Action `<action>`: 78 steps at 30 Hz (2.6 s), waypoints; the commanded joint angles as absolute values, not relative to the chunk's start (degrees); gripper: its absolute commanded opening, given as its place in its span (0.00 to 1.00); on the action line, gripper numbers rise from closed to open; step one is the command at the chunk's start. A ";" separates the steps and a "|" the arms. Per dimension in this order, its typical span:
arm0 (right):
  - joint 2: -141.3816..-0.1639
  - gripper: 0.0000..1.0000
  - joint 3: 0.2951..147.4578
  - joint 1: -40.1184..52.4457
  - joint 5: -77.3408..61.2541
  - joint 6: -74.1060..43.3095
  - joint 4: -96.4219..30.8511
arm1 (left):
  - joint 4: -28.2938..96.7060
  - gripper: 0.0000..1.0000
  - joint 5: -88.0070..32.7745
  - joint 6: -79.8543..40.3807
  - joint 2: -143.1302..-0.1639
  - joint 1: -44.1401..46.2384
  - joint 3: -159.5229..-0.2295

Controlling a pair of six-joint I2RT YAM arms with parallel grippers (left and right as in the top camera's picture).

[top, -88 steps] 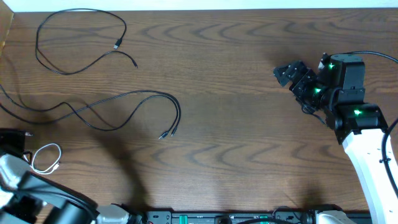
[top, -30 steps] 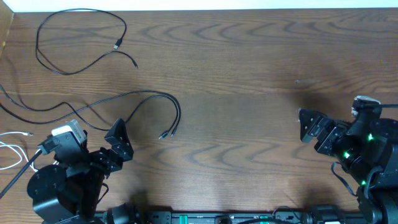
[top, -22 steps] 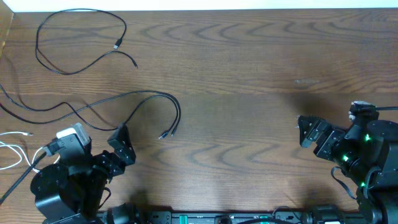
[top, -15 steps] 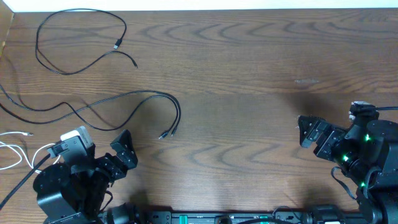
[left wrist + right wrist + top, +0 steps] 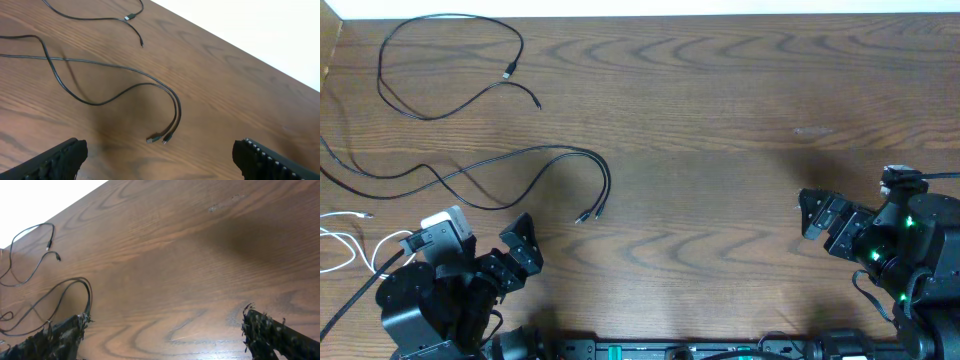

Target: Untangle cables

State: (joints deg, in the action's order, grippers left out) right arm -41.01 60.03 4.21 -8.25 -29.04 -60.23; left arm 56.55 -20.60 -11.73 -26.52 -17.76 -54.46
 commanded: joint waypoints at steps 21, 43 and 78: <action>-36.69 0.99 57.32 3.95 2.22 -28.16 -62.87 | 56.60 0.98 -20.03 -10.98 -26.52 -17.43 -55.07; -8.34 0.99 20.21 3.95 3.97 -23.03 -29.89 | 56.60 0.99 -20.03 -10.98 -26.52 -17.43 -55.07; -0.30 0.99 3.03 3.68 4.36 -14.02 -0.43 | 56.60 0.98 -20.05 -10.98 -26.52 -17.43 -55.07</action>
State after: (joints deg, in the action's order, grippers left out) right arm -0.82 3.55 4.19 3.68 -16.27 -0.97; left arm 56.60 -20.60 -11.73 -26.52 -17.76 -54.46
